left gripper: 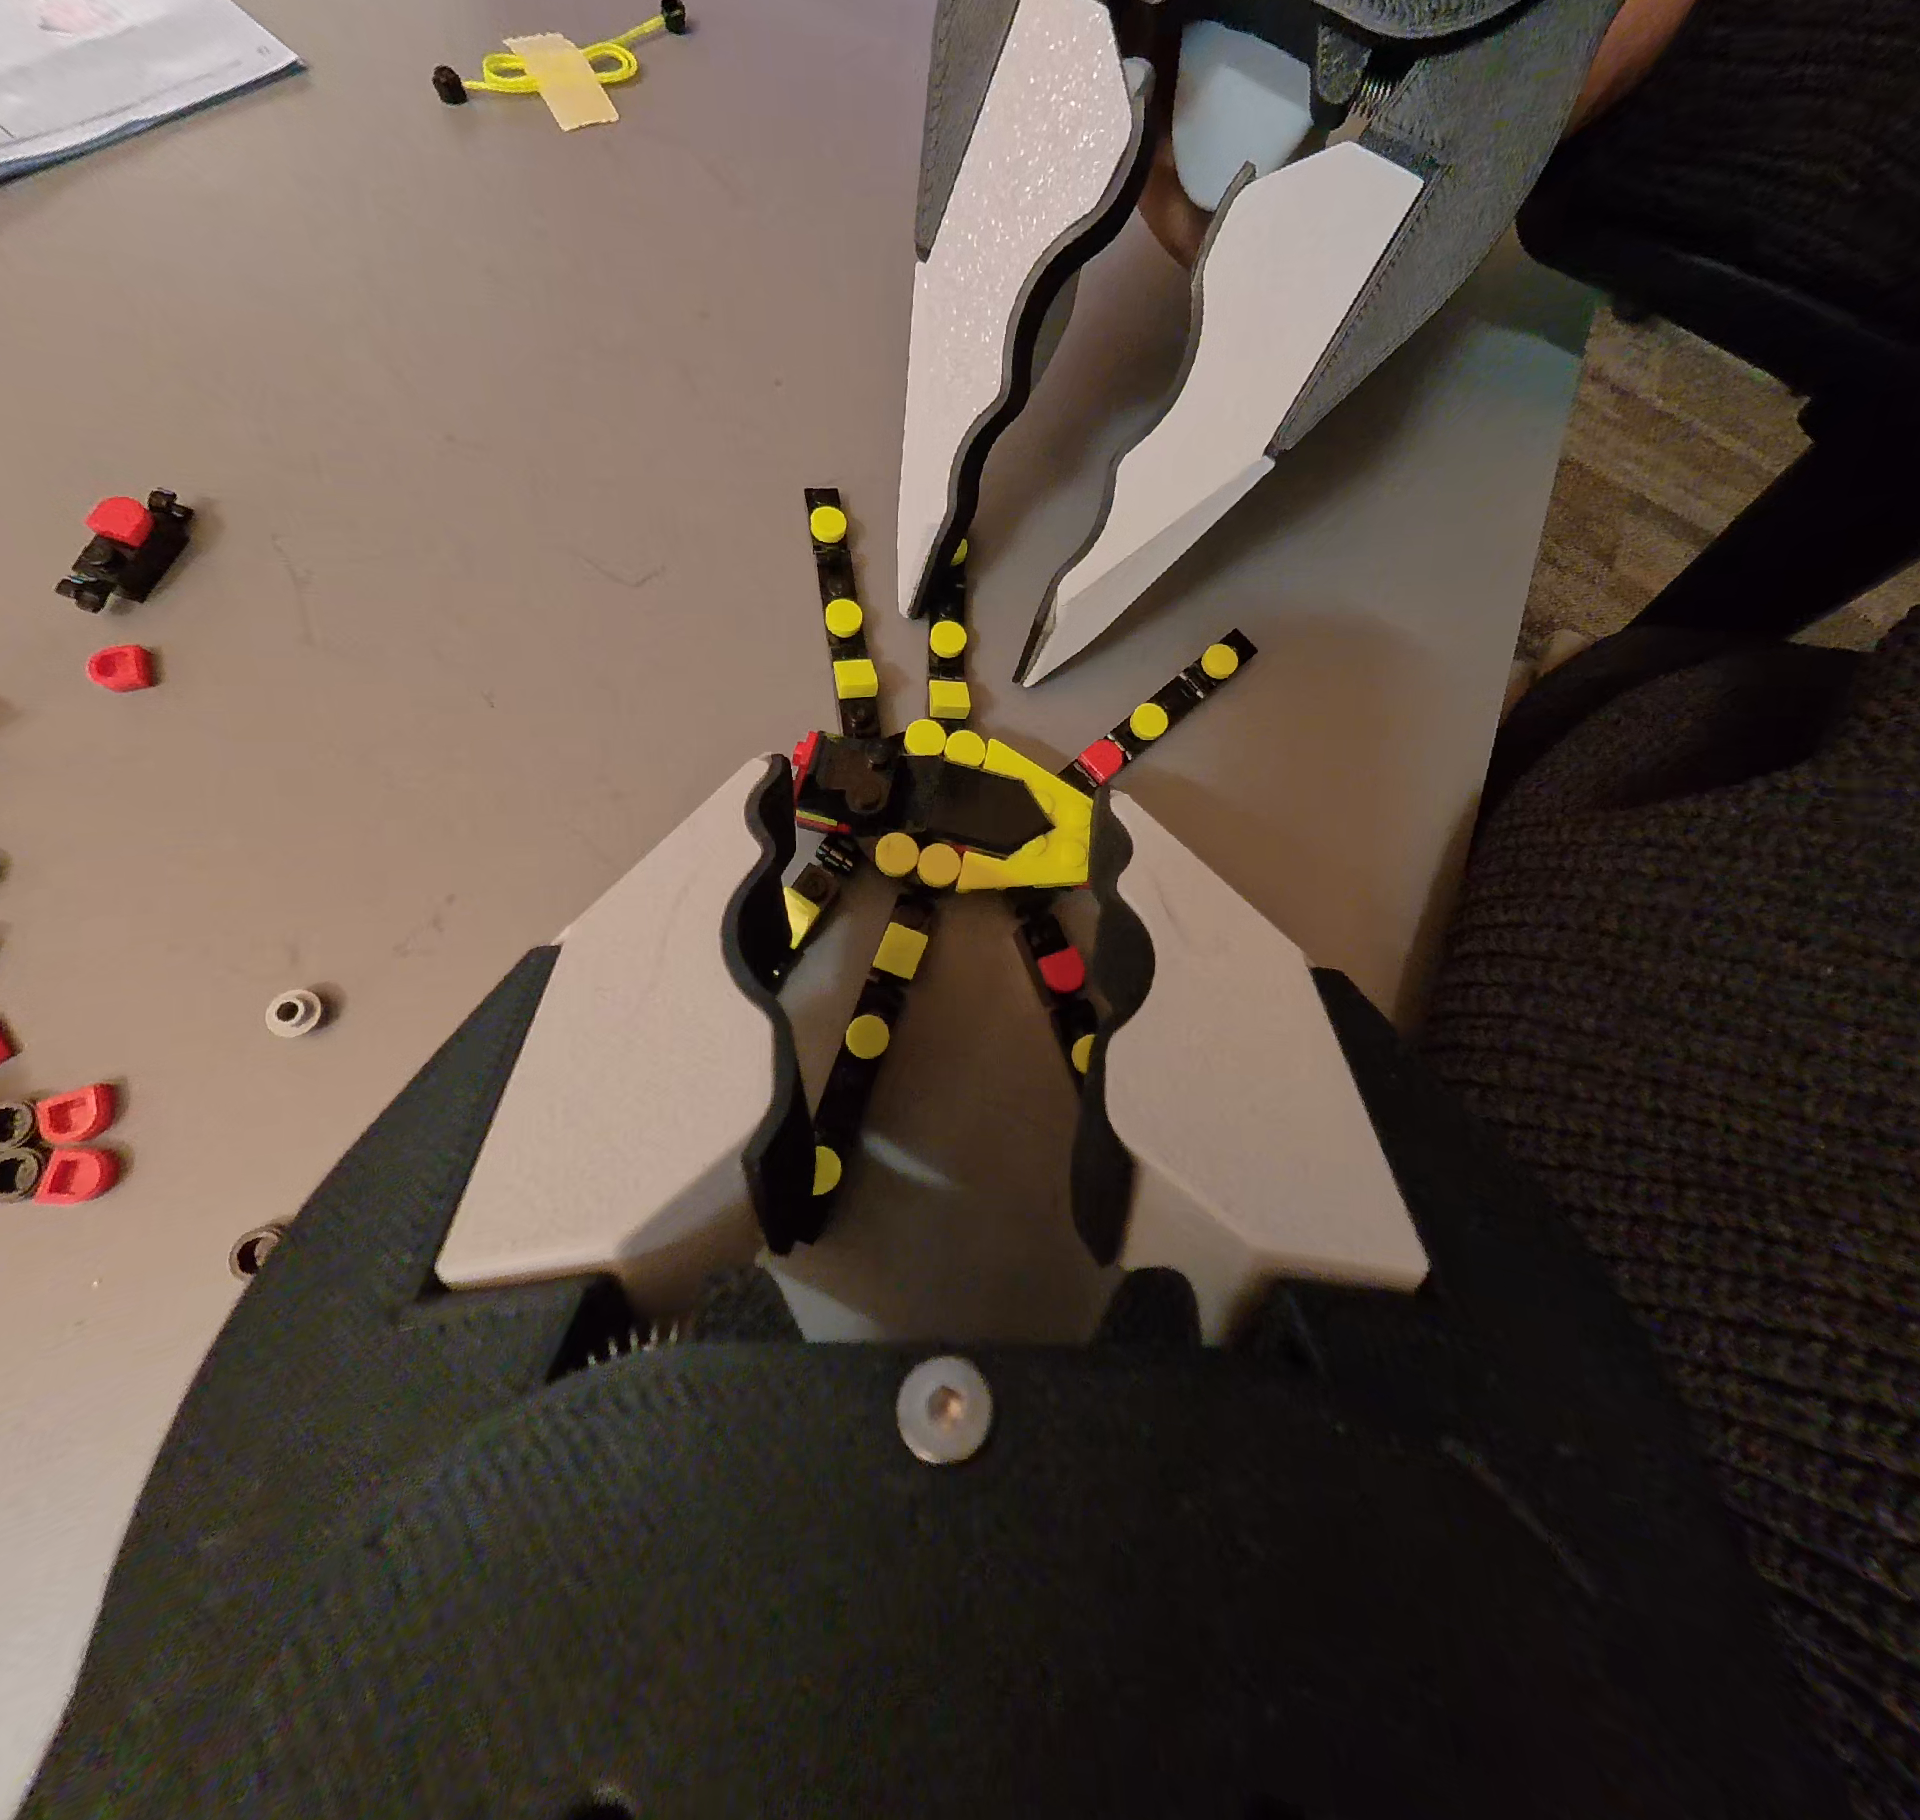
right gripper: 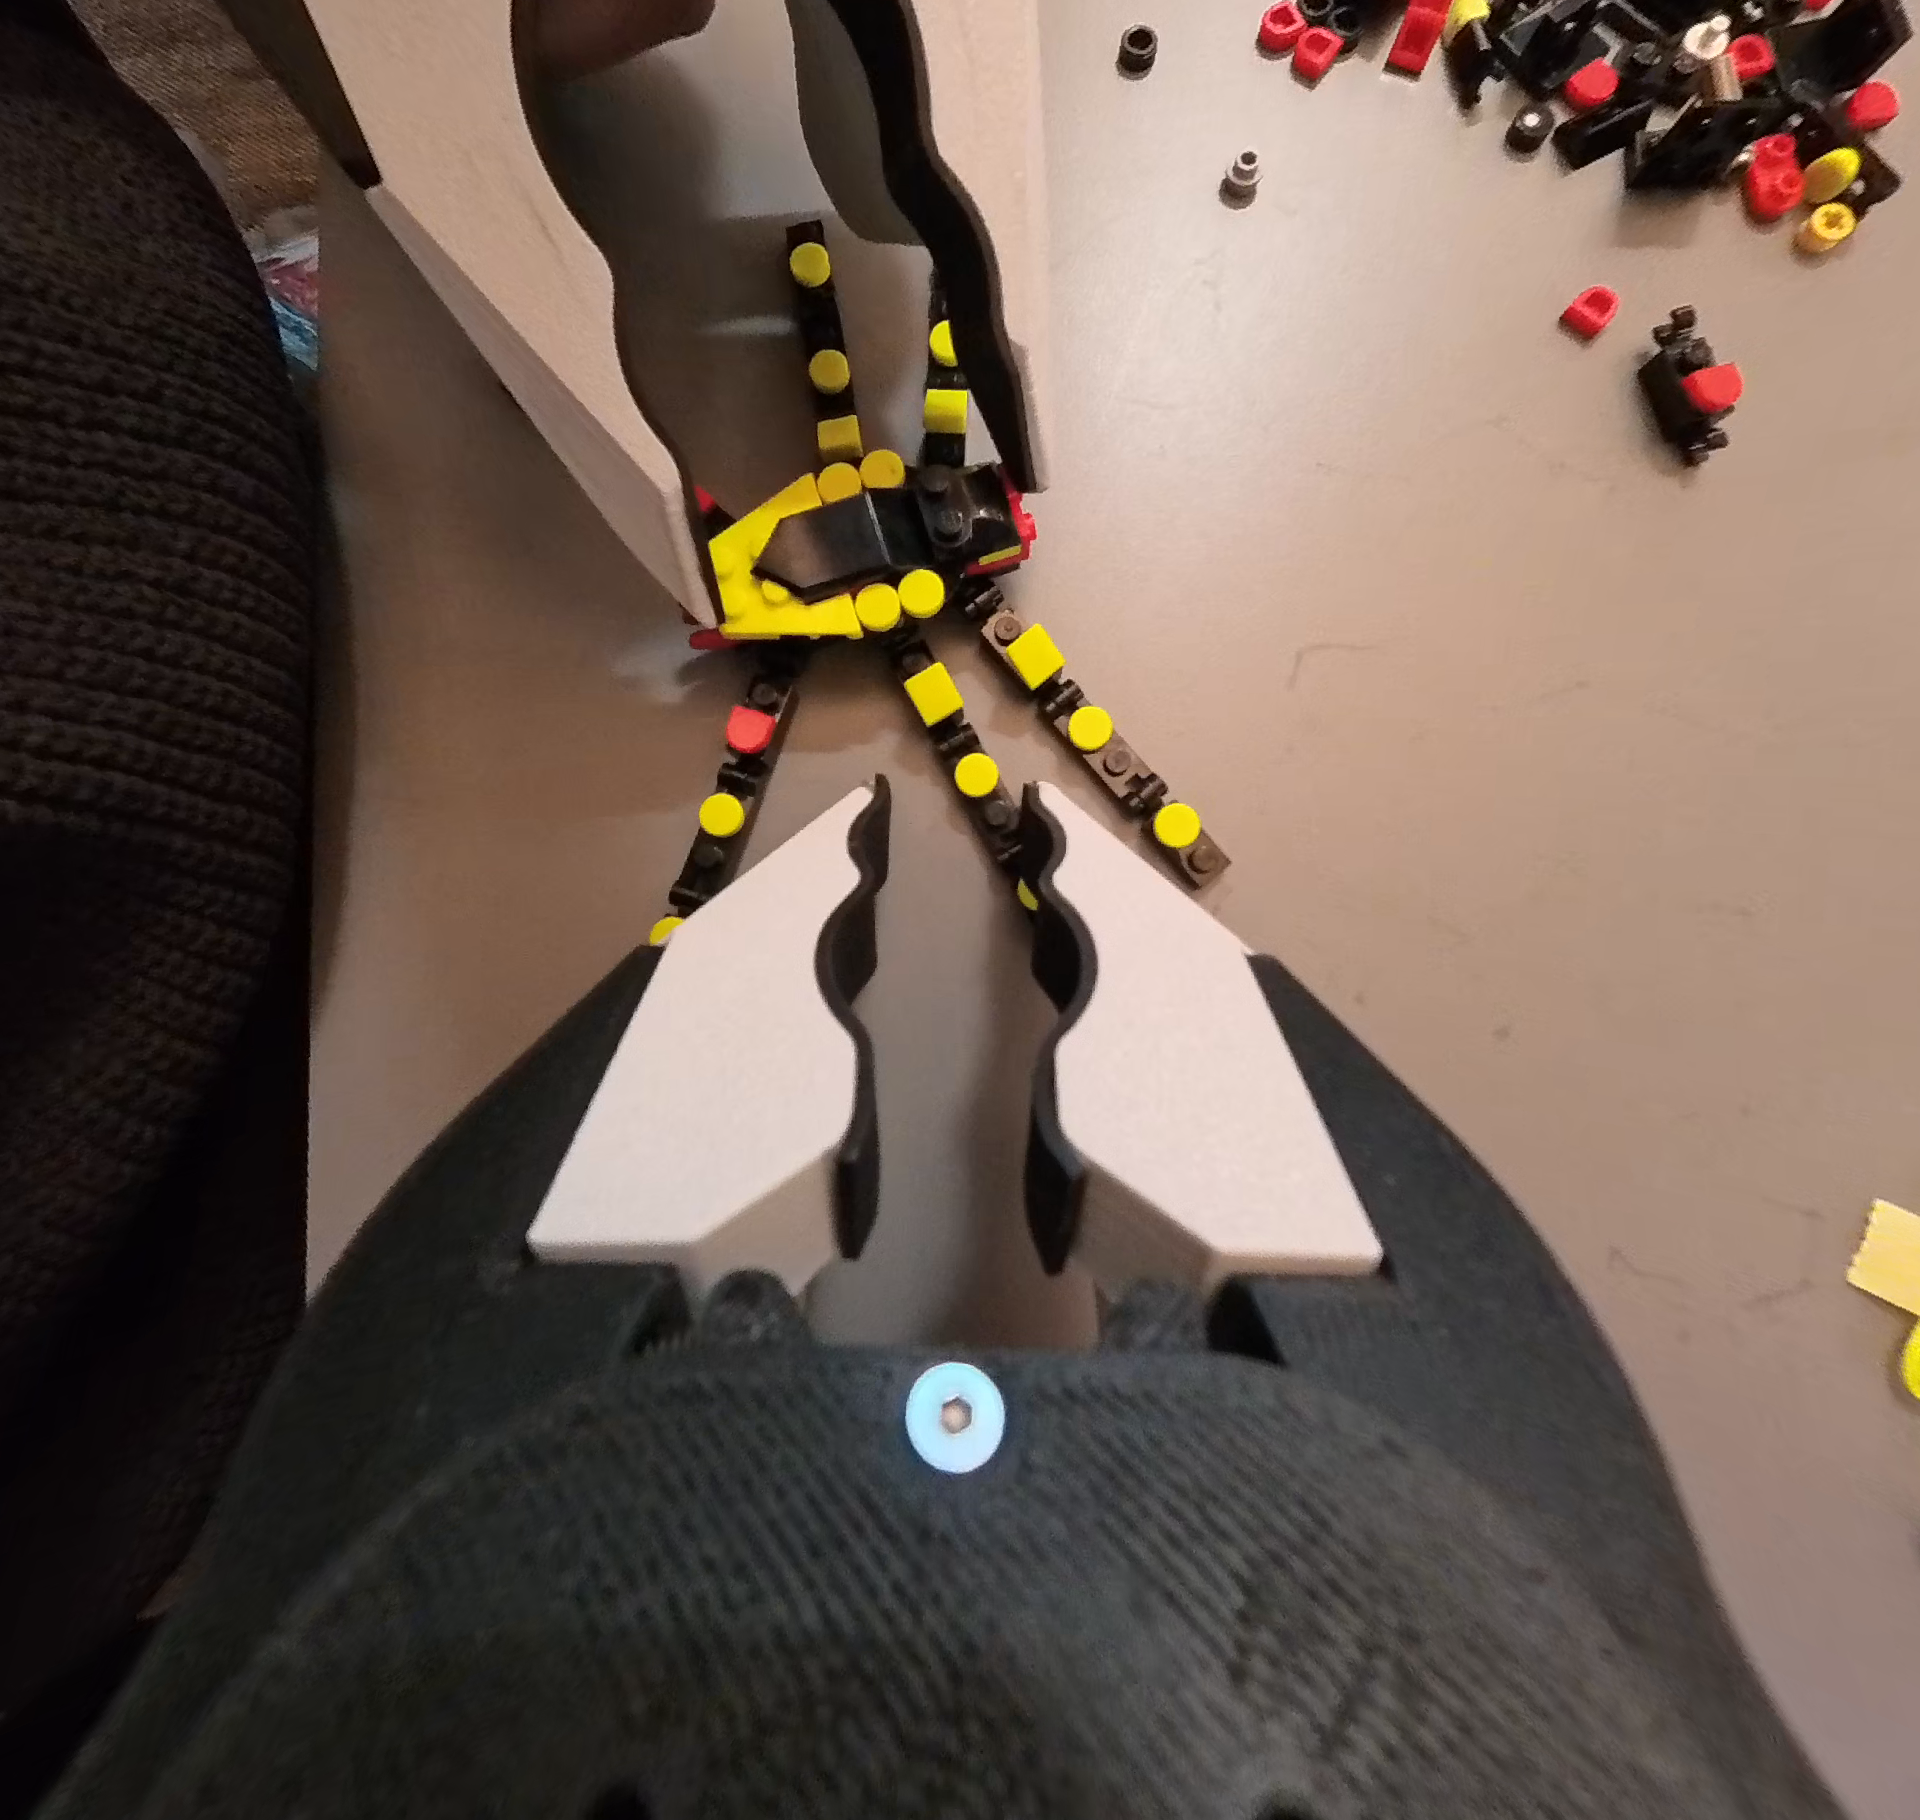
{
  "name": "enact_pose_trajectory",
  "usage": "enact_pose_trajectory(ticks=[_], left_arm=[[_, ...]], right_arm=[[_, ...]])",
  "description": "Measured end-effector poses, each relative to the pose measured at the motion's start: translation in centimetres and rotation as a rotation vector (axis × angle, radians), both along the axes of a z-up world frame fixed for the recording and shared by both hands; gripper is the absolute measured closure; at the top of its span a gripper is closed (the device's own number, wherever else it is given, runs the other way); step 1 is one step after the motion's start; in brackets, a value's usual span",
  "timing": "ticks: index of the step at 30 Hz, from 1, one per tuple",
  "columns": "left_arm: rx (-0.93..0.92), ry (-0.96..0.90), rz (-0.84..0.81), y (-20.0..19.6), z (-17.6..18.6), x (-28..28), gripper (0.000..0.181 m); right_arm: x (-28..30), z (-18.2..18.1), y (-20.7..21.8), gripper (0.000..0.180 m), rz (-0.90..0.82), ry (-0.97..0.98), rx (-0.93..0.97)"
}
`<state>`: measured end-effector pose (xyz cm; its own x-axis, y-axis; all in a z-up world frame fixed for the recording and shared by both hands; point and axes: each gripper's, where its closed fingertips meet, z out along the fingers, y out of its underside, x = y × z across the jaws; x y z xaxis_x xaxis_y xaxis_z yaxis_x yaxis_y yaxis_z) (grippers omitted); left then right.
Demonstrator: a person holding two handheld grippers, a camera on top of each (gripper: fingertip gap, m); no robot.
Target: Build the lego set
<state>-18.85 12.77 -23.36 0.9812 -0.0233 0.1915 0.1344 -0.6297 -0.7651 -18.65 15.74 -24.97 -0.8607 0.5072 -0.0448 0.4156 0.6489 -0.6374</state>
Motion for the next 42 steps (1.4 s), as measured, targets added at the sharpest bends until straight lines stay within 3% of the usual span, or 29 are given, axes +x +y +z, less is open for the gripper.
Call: enact_pose_trajectory(ticks=[9, 13, 18, 22, 25, 29, 42], left_arm=[[0.000, -0.008, 0.008, 0.0, 0.0, 0.0, 0.126], [0.011, -0.030, 0.037, -0.2, 0.4, -0.8, 0.107], [0.120, -0.097, 0.123, -2.1, 2.9, -4.3, 0.106], [0.122, -0.121, 0.224, -4.0, 2.7, -7.3, 0.110], [0.155, -0.218, 0.208, -3.0, 3.4, -5.9, 0.116], [0.027, -0.335, 0.225, -1.4, 2.2, -2.1, 0.127], [-0.122, -0.246, 0.177, -0.8, -0.4, 0.9, 0.132]], right_arm=[[0.1, 0.0, -0.1, 0.154, 0.002, -0.004, -0.002], [-0.1, 0.5, 0.0, 0.142, -0.014, -0.014, -0.033], [-1.7, 3.0, 0.7, 0.141, -0.095, 0.036, -0.179], [-3.4, 2.5, 3.1, 0.144, -0.184, 0.097, -0.129], [-3.5, 1.5, 3.3, 0.140, -0.186, 0.038, -0.136], [-3.3, 0.8, 2.6, 0.137, -0.162, 0.021, -0.120], [-1.2, 0.0, 2.2, 0.159, -0.100, -0.012, -0.009]])
